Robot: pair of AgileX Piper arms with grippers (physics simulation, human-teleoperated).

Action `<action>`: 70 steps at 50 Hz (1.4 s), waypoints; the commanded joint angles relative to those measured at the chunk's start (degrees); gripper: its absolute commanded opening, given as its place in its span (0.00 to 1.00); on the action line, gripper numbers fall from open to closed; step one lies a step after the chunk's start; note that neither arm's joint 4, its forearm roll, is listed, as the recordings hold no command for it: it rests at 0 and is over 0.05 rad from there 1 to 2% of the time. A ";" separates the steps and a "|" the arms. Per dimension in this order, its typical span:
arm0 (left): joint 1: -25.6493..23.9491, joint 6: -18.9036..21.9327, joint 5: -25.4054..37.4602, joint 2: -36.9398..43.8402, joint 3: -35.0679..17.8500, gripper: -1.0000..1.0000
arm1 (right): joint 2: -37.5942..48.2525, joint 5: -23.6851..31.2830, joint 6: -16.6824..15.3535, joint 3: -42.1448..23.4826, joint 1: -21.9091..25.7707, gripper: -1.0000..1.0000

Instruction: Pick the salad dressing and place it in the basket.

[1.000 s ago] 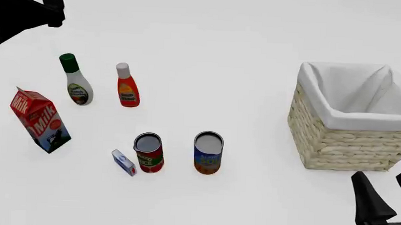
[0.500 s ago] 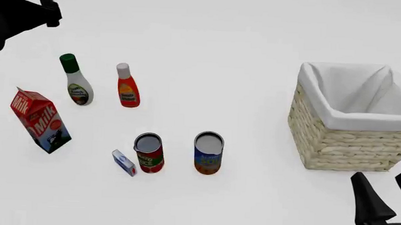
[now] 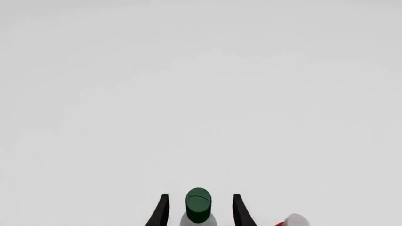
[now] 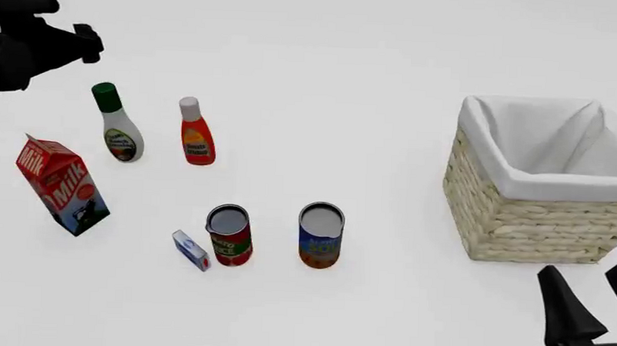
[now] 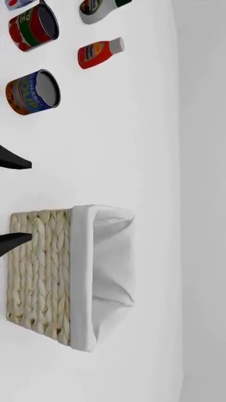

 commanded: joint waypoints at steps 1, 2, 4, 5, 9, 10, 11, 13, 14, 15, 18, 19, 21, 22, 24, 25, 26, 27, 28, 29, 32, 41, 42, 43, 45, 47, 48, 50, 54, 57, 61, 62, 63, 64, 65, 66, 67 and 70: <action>0.42 0.14 -0.34 3.76 -1.51 1.00 | 0.06 0.10 0.05 0.03 0.31 1.00; 0.47 -0.01 -0.38 4.07 -1.67 1.00 | 0.05 0.11 0.02 0.03 0.31 1.00; 0.48 -0.18 -0.27 4.47 -1.90 1.00 | 0.05 0.12 0.02 0.03 0.30 1.00; 0.58 -0.41 -0.26 4.61 -1.98 1.00 | 0.04 0.13 0.00 0.03 0.34 1.00; 0.52 -1.25 -0.32 5.63 -2.32 1.00 | 0.02 0.20 0.00 0.01 0.39 1.00; 0.49 -1.05 -0.32 5.93 -2.47 1.00 | 0.02 0.20 -0.06 0.01 0.46 1.00; 0.39 -1.15 -0.34 6.05 -2.54 1.00 | 0.02 0.18 -0.09 0.01 0.47 1.00; 0.37 -1.08 -0.34 6.38 -2.73 1.00 | 0.03 0.17 -0.02 0.01 0.42 1.00; 0.29 -1.24 -0.29 6.86 -3.04 1.00 | 0.04 0.16 0.00 0.02 0.44 1.00; 0.29 -1.24 -0.28 6.86 -3.05 1.00 | 0.04 0.16 0.00 0.02 0.44 1.00; 0.11 -1.68 -0.25 7.46 -3.46 1.00 | 0.08 0.15 -0.02 0.04 0.60 1.00; 0.07 -1.61 -0.38 7.55 -3.44 1.00 | 0.10 0.15 0.03 0.04 0.60 1.00; -0.19 -1.80 -0.40 8.10 -3.75 1.00 | 0.15 0.12 0.04 0.05 0.69 1.00; -0.17 -1.86 -0.54 8.19 -3.74 1.00 | 0.19 0.10 0.02 0.05 0.70 1.00; -0.28 -1.73 -0.52 8.74 -4.06 1.00 | 0.29 0.01 0.00 0.05 0.83 1.00; -0.32 -1.78 -0.52 9.00 -4.27 1.00 | 0.33 -0.03 -0.05 0.05 0.89 1.00; -0.24 -1.82 -0.48 9.28 -4.50 1.00 | 0.40 -0.09 -0.08 0.04 0.95 1.00; -0.31 -1.87 -0.41 9.42 -4.59 1.00 | 0.47 -0.15 -0.08 0.04 0.96 1.00; -0.22 -1.91 -0.31 9.72 -4.83 1.00 | 0.53 -0.21 -0.12 0.05 0.99 1.00; -0.16 -1.86 -0.28 10.06 -5.04 1.00 | 0.62 -0.30 -0.15 0.05 1.04 1.00; -0.19 -1.75 -0.39 10.69 -5.32 1.00 | 0.73 -0.43 -0.14 0.05 1.08 1.00; 0.12 -1.50 -0.17 12.48 -6.33 1.00 | 0.72 -0.37 -0.25 0.07 1.05 1.00; 0.37 -1.25 -0.24 12.66 -6.32 1.00 | 0.72 -0.36 -0.25 0.07 1.05 1.00; 0.49 -0.92 -0.17 12.79 -6.37 1.00 | 0.66 -0.33 -0.21 0.06 1.05 1.00; 0.54 -0.79 -0.33 12.88 -6.30 1.00 | 0.55 -0.24 -0.25 0.07 0.97 1.00; 0.53 -0.68 -0.47 13.18 -6.24 1.00 | 0.49 -0.10 -0.23 0.07 0.93 1.00; 0.53 -0.58 -0.47 13.45 -6.35 1.00 | 0.43 -0.05 -0.25 0.07 0.95 1.00; 0.71 -0.72 -0.41 13.85 -6.54 1.00 | 0.35 0.06 -0.20 0.06 1.01 1.00; 0.64 -0.68 -0.55 14.48 -6.69 1.00 | 0.23 0.16 -0.13 0.06 1.00 1.00; 0.51 -0.60 -0.62 15.07 -6.85 1.00 | 0.15 0.21 -0.11 0.06 0.96 1.00; 0.27 -0.58 -0.79 15.74 -6.85 1.00 | 0.09 0.28 -0.11 0.05 0.95 1.00; 0.21 -0.51 -0.86 15.98 -6.91 1.00 | 0.08 0.27 -0.14 0.05 0.96 1.00; 0.13 -0.62 -0.91 16.09 -6.88 1.00 | 0.06 0.26 -0.10 0.04 1.00 1.00; 0.13 -0.62 -0.91 16.09 -6.88 1.00 | 0.06 0.27 -0.15 0.04 0.99 1.00; 0.13 -0.62 -1.14 16.08 -6.46 1.00 | 0.06 0.27 -0.18 0.04 0.97 1.00; 0.13 -0.62 -1.14 16.07 -6.45 1.00 | 0.06 0.27 -0.18 0.04 0.97 1.00; 0.12 -0.72 -1.14 16.28 -6.56 1.00 | 0.06 0.27 -0.14 0.04 0.98 1.00; 0.01 -0.71 -1.42 16.74 -6.57 1.00 | 0.06 0.33 -0.15 0.04 1.02 1.00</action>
